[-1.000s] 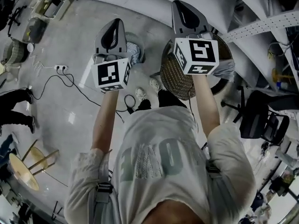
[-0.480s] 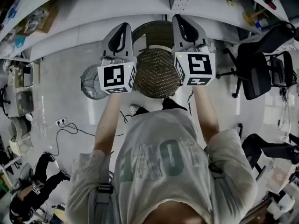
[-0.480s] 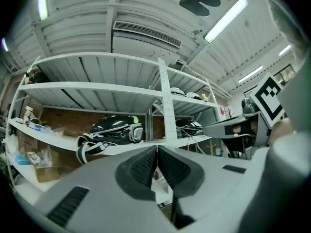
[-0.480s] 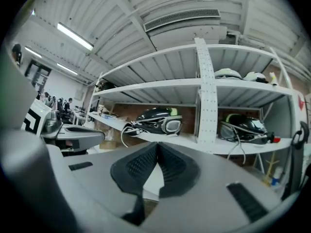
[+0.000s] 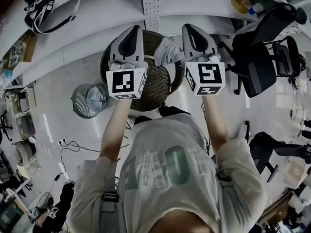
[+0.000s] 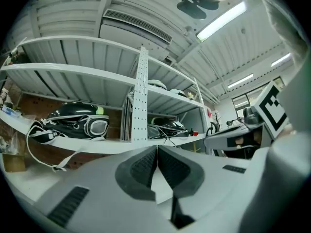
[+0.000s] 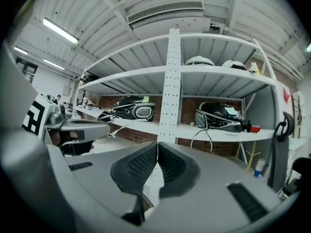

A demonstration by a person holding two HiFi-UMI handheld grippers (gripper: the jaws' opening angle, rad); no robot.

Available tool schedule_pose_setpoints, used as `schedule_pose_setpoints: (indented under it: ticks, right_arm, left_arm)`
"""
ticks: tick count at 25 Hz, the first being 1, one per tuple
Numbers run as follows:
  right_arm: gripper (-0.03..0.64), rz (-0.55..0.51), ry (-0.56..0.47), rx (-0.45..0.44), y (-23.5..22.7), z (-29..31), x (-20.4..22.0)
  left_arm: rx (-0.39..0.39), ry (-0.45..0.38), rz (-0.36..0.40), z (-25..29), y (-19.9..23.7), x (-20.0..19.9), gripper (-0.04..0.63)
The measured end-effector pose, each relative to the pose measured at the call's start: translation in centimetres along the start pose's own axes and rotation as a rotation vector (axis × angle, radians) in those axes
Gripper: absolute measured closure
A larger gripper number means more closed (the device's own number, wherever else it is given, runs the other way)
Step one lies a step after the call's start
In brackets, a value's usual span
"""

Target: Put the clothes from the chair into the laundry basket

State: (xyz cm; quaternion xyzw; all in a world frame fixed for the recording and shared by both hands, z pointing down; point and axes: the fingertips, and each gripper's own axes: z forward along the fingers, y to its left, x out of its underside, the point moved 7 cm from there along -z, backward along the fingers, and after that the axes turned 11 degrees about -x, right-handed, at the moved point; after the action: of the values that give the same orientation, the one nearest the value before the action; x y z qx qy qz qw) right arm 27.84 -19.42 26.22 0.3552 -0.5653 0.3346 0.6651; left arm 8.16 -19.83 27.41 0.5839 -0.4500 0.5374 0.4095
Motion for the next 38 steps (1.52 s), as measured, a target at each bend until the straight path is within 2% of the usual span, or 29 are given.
schedule_pose_setpoints:
  ticks: [6,11,12,13,14,17,21,25,29,32,34,38]
  right_arm:
    - [0.595,0.041,0.032,-0.037,-3.4,0.5,3.9]
    - [0.59,0.162,0.1,-0.101,-5.1,3.5,12.3]
    - [0.554,0.186,0.12,-0.111,-5.2,4.4,14.5]
    - [0.43,0.204,0.14,-0.122,-5.2,5.3,16.6]
    - [0.368,0.214,0.162,-0.135,-5.0,5.9,18.8]
    - [0.336,0.213,0.279,-0.189,-4.1,7.4,25.1]
    - [0.333,0.241,0.464,-0.252,-2.7,8.7,32.3]
    - [0.333,0.225,0.55,-0.262,-1.4,9.4,36.3]
    - [0.334,0.205,0.604,-0.205,-1.5,9.9,38.2]
    - [0.427,0.159,0.634,-0.207,-1.2,10.2,38.2]
    - [0.433,0.126,0.635,-0.198,-1.2,10.1,38.1]
    - [0.454,0.141,0.616,-0.175,-1.5,9.5,37.8]
  left_arm:
    - [0.043,0.044,-0.004,3.3,-4.1,2.7,0.577]
    - [0.05,0.155,0.015,4.1,-4.7,7.4,0.577]
    - [0.043,0.185,0.016,4.0,-4.4,8.6,0.577]
    - [0.037,0.217,0.017,3.9,-4.1,9.8,0.577]
    - [0.032,0.248,0.019,3.7,-3.8,11.0,0.577]
    - [0.025,0.319,0.026,3.5,-3.5,14.1,0.577]
    - [0.043,0.387,0.038,3.1,-3.5,17.1,0.577]
    - [0.042,0.446,0.044,2.2,-3.2,19.4,0.577]
    - [0.053,0.472,0.047,1.8,-3.2,20.5,0.577]
    - [0.05,0.474,0.038,1.9,-3.2,20.6,0.577]
    - [0.04,0.469,0.031,2.1,-3.2,20.4,0.577]
    - [0.025,0.459,0.029,2.2,-2.6,20.2,0.577]
